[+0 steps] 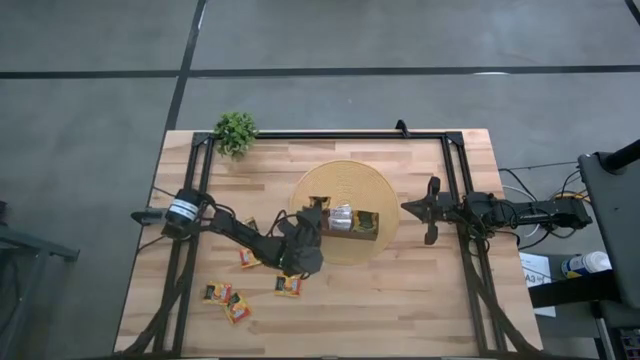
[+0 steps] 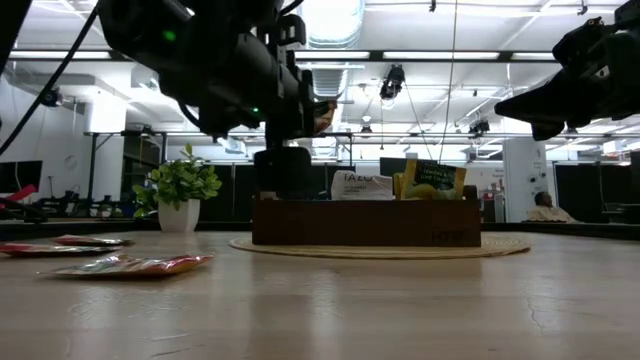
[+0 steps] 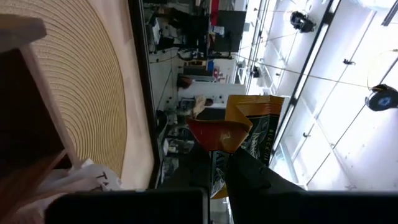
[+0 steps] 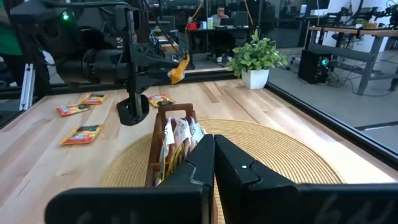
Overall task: Pick & Place Tea
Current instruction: Put the orange tea bag into the left section of the wooden organizer
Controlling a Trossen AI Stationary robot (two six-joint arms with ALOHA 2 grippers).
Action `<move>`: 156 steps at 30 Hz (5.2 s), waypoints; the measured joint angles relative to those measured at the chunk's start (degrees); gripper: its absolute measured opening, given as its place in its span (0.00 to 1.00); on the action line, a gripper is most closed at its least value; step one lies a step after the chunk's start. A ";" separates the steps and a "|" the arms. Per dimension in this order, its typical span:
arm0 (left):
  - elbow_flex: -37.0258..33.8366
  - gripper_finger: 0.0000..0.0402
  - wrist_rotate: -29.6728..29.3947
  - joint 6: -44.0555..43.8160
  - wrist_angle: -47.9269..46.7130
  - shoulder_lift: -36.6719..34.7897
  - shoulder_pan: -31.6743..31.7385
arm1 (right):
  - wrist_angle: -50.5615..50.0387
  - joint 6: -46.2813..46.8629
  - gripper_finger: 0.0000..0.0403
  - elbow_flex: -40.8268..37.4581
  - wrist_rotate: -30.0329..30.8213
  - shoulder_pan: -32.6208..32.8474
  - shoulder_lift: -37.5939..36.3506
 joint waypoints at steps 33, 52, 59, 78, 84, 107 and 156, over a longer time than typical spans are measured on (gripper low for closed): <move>0.00 0.17 1.34 -8.77 -6.86 0.04 -0.57 | 0.01 0.00 0.02 0.00 0.02 0.00 0.00; -0.02 0.48 1.80 -8.83 -6.84 -0.02 -1.13 | 0.00 0.00 0.02 0.00 0.00 0.00 0.00; -0.02 0.55 3.98 -11.14 -6.84 -0.04 -1.15 | -0.01 0.00 0.02 0.00 0.01 0.00 0.00; -0.04 0.54 6.33 -13.47 -8.91 -2.27 -1.17 | -0.01 0.00 0.02 0.00 0.00 0.00 0.04; -0.04 0.49 7.88 -18.74 -13.79 -2.27 -0.90 | -0.01 0.00 0.02 0.00 0.02 0.00 0.07; 0.07 0.46 7.32 -14.11 -17.63 -5.42 -0.28 | -0.01 0.00 0.02 0.00 0.00 -0.02 0.20; -4.61 0.46 15.68 -3.67 -30.08 -17.70 -2.74 | 0.01 0.00 0.02 -0.02 0.01 -0.01 0.24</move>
